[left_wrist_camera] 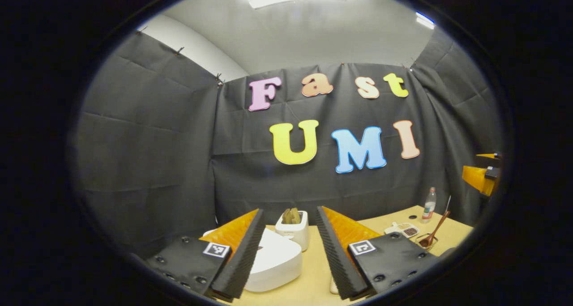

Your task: Close the left gripper, press the button to open the rice cooker; take a wooden spoon from the chopstick holder with the right hand, scoop a spoonful of rice and pour it into the rice cooker, then put the wooden spoon back into the chopstick holder.

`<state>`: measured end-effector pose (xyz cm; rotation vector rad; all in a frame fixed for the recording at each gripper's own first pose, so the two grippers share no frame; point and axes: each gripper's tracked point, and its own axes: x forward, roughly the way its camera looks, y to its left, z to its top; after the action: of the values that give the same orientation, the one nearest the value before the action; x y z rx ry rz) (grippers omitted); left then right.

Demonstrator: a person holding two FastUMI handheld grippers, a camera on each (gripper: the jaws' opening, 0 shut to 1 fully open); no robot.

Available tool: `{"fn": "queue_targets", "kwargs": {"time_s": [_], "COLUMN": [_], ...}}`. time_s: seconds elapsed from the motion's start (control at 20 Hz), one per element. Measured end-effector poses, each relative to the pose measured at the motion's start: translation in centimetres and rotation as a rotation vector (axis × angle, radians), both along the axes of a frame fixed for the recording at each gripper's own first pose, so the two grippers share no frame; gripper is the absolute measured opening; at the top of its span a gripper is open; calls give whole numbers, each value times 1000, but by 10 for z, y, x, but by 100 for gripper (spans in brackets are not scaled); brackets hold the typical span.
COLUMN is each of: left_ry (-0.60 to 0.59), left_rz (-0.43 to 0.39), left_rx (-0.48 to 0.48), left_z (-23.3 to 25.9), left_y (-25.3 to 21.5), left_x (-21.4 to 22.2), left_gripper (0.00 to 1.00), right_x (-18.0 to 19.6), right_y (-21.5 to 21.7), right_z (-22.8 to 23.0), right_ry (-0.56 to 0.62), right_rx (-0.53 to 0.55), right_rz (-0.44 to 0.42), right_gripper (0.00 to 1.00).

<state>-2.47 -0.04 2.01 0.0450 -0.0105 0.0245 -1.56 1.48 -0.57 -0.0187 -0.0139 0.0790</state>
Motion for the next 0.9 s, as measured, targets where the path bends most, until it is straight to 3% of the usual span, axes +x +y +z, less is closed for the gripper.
{"fn": "queue_targets", "kwargs": {"time_s": [0.1, 0.15, 0.2, 0.25, 0.3, 0.35, 0.5, 0.9], "left_ry": [2, -6, -9, -9, -6, 2, -1, 13], "left_rz": [-9, 3, 11, 17, 6, -21, 49, 19], "left_rx": [-9, -14, -21, -29, -42, -57, -61, -57], "left_z": [-5, -2, -3, -5, -6, -12, -17, -33], "left_y": [-5, 1, 3, 6, 5, 0, 24, 47], "left_x": [-1, 0, 0, 0, 1, 2, 3, 36], "left_gripper": [65, 65, 56, 36, 22, 27, 9, 8], "right_x": [1, 2, 2, 2, 1, 1, -1, -15], "right_y": [2, 4, 5, 7, 8, 10, 14, 17], "right_z": [-2, -4, -3, -5, -4, -5, -6, -9], "right_ry": [1, 0, -2, -5, -7, -10, -12, -6], "right_rx": [-8, -13, -17, -20, -21, -23, -38, -46], "right_rz": [6, 8, 8, 9, 12, 14, 9, -37], "right_gripper": [96, 96, 96, 96, 96, 96, 96, 96]}}
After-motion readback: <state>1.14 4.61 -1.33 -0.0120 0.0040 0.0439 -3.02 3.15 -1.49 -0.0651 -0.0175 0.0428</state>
